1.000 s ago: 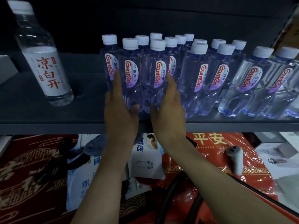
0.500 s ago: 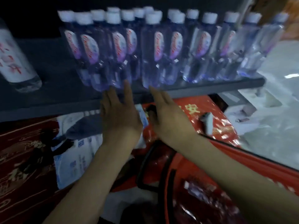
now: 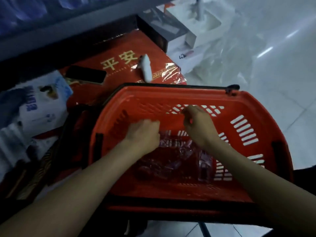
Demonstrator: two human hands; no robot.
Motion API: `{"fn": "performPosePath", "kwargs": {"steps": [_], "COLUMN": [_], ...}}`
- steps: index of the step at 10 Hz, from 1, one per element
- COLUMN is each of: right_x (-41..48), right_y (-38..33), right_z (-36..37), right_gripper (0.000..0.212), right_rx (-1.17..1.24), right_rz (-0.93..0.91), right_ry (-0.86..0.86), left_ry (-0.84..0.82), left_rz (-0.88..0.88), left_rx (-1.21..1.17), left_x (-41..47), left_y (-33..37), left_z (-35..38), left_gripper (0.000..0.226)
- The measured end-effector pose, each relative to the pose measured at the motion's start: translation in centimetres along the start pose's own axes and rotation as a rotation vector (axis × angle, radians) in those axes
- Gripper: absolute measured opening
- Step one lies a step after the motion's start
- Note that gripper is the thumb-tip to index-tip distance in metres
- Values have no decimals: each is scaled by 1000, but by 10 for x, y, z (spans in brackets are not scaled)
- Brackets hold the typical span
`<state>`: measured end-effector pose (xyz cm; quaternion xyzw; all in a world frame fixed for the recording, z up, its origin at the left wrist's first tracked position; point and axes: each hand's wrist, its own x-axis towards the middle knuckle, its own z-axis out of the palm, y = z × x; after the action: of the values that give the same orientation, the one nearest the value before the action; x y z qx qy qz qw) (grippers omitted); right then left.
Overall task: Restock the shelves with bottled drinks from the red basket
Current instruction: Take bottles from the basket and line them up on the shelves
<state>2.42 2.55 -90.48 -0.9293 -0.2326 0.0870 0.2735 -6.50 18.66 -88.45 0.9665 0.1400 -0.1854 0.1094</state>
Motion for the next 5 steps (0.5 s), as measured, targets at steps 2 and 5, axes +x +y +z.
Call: {"fn": "performPosePath", "kwargs": {"steps": [2,5], "right_x": [-20,-15], "right_y": [118,145], "right_z": [43,120], "right_gripper": [42,46], "right_rx": [5,624], "right_rz": [535,994], "right_ry": [-586,-446], "left_ry": [-740,-416], "left_rz": [-456,-1071], "left_rx": [-336,-1225], "left_x": [46,49], "left_y": [-10,-11], "left_z": [128,195], "left_gripper": [48,18]}}
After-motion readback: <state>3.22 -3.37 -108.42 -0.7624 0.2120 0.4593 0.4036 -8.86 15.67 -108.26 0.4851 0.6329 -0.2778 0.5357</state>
